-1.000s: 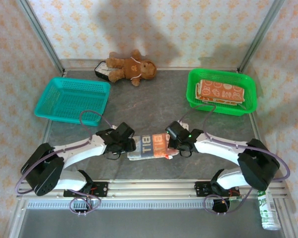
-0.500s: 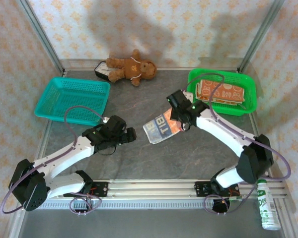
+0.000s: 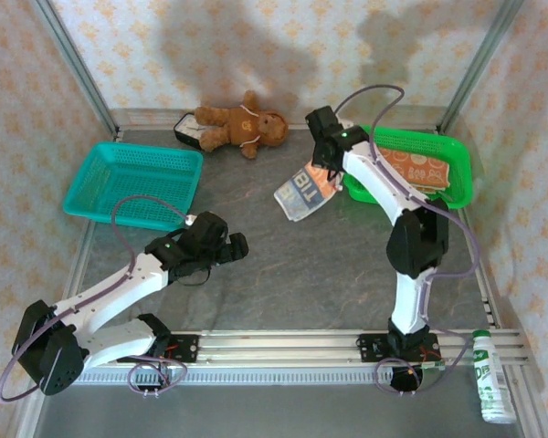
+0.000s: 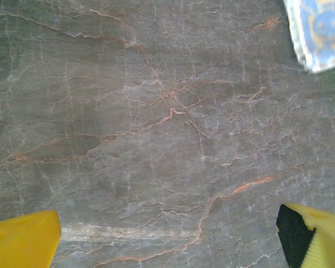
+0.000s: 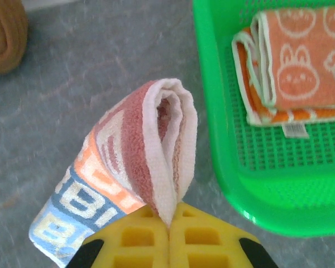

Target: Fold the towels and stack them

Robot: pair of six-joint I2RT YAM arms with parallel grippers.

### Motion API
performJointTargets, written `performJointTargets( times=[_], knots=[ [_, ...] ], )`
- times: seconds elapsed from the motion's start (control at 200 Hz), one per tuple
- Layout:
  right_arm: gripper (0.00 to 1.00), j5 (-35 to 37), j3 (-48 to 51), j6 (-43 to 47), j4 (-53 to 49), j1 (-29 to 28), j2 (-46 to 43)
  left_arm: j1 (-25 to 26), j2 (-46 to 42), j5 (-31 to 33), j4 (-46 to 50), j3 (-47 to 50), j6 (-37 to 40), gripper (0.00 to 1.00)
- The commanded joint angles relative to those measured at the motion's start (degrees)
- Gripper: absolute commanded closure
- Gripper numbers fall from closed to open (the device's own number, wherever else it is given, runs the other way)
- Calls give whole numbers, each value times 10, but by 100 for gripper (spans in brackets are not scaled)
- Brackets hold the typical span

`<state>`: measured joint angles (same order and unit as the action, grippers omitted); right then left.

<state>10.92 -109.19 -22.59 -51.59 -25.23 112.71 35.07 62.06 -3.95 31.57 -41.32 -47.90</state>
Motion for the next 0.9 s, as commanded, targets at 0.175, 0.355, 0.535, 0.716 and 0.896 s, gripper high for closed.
performJointTargets(
  times=[0.175,0.355,0.535,0.716,0.896],
  knots=[
    [100,4,-199,-26,-96,62,114,-11,-9,31,25,-5,-4,0],
    [100,-32,-233,-73,-107,109,125,-12,-19,40,31,-15,-2,0],
    [100,-82,-214,-101,-91,149,88,-13,-9,39,25,-16,-6,0],
    [100,-82,-231,-86,-105,173,79,-13,9,33,18,-22,-5,0],
    [100,-74,-217,-60,-112,196,52,-13,16,30,17,-24,-4,0]
  ],
)
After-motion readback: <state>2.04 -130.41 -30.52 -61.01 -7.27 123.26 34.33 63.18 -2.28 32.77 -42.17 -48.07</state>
